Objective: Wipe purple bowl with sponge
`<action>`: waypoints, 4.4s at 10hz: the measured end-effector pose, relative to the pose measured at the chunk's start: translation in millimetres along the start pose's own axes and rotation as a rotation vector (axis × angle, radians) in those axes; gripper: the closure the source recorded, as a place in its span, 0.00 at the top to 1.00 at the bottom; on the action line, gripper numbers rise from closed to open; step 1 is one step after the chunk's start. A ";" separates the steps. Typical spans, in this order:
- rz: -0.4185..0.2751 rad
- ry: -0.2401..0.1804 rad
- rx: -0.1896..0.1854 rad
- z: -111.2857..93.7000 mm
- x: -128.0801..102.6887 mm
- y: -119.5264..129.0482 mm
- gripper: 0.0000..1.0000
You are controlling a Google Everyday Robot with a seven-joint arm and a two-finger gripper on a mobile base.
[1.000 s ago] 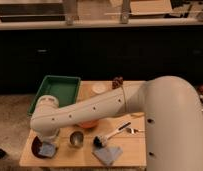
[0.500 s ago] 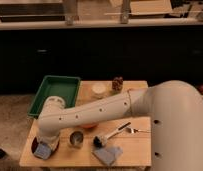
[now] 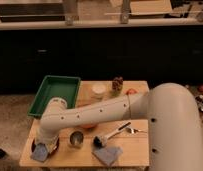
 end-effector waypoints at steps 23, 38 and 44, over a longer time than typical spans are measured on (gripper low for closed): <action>-0.026 0.024 -0.057 0.9 5.2 9.1 0.00; -0.189 -0.057 -0.036 13.5 -33.9 -19.5 0.00; -0.112 -0.027 -0.055 6.1 -5.0 5.0 0.00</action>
